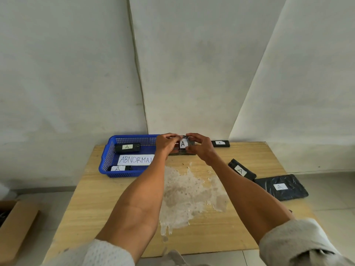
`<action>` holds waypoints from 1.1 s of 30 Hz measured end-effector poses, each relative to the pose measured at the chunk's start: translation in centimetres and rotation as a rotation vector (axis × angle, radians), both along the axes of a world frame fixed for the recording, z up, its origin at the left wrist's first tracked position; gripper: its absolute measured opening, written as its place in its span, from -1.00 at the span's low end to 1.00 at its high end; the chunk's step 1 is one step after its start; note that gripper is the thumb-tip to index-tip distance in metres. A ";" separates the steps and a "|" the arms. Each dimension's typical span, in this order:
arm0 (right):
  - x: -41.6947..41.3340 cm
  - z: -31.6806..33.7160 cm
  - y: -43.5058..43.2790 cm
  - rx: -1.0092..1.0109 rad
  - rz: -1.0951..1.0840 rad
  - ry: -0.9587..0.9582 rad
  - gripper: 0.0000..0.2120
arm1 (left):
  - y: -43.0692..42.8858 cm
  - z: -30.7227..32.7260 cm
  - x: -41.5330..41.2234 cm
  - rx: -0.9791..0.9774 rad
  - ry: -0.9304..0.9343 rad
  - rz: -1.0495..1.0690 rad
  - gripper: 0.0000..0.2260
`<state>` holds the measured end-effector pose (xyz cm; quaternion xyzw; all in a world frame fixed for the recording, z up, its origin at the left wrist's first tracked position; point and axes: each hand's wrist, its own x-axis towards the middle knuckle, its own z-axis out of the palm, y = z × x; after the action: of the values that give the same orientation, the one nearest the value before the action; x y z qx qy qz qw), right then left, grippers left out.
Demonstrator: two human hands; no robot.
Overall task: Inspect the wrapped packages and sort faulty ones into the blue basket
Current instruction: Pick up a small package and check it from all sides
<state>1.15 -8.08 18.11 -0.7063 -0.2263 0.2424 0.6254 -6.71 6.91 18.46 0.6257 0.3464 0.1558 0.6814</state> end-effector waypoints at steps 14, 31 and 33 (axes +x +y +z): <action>1.2 1.2 -1.8 0.156 -0.181 0.228 -0.74 | -3.0 1.3 0.3 -0.187 -0.187 -0.176 -0.72; 1.5 3.3 -2.3 0.045 -0.253 0.207 -0.88 | -4.2 0.1 0.4 -0.068 -0.217 -0.047 -0.53; 1.6 3.3 -2.2 0.050 -0.256 0.205 -0.88 | -4.3 0.1 0.3 -0.042 -0.200 -0.037 -0.57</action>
<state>2.76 -10.25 21.45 -0.6853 -0.0755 0.2258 0.6882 -6.38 2.62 18.56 0.5989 0.2682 0.1973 0.7284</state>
